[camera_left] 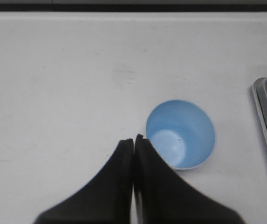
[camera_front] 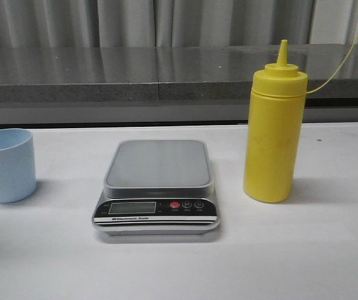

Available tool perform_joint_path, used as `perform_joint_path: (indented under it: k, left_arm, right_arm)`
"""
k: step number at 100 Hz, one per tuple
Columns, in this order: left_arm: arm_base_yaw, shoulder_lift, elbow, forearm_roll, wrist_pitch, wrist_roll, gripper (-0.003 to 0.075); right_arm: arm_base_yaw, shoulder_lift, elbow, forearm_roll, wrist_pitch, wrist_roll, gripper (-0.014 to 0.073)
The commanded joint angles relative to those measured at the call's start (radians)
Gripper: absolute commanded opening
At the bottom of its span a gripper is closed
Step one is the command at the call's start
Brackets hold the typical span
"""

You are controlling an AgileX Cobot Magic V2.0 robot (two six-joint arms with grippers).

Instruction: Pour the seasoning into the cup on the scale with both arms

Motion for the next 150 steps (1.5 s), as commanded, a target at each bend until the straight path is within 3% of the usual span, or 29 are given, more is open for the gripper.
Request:
perform_joint_path:
  k: [1,11,23,30,109,116,123,143,150]
  left_arm:
    - [-0.002,0.02,-0.048,-0.044,-0.05,-0.003,0.0047]
    - [-0.004,0.054,-0.054,-0.046,-0.048,0.0,0.021]
    - [-0.004,0.085,-0.055,-0.046,-0.056,0.0,0.0457]
    - [-0.004,0.104,-0.057,-0.046,-0.065,0.0,0.052]
    - [-0.071,0.403,-0.195,-0.042,-0.01,0.025,0.0511]
    - [-0.071,0.414,-0.195,-0.042,-0.014,0.025,0.0482]
    - [-0.071,0.423,-0.195,-0.042,-0.016,0.025,0.0403]
    - [-0.071,0.425,-0.197,-0.042,-0.033,0.025,0.0007]
    - [-0.071,0.425,-0.205,-0.042,-0.026,0.025,-0.0019]
  right_arm:
    - [-0.005,-0.02,-0.018,-0.003,-0.087,-0.007,-0.0068]
    - [-0.005,-0.02,-0.018,-0.003,-0.087,-0.007,-0.0068]
    - [-0.005,-0.02,-0.018,-0.003,-0.087,-0.007,-0.0068]
    - [-0.005,-0.02,-0.018,-0.003,-0.087,-0.007,-0.0068]
    - [-0.005,-0.02,-0.018,-0.003,-0.087,-0.007,-0.0068]
    - [-0.005,-0.02,-0.018,-0.003,-0.087,-0.007,-0.0068]
    - [-0.005,-0.02,-0.018,-0.003,-0.087,-0.007,-0.0068]
    - [-0.005,-0.02,-0.018,-0.003,-0.087,-0.007,-0.0068]
    - [-0.005,-0.02,-0.018,-0.003,-0.087,-0.007,-0.0068]
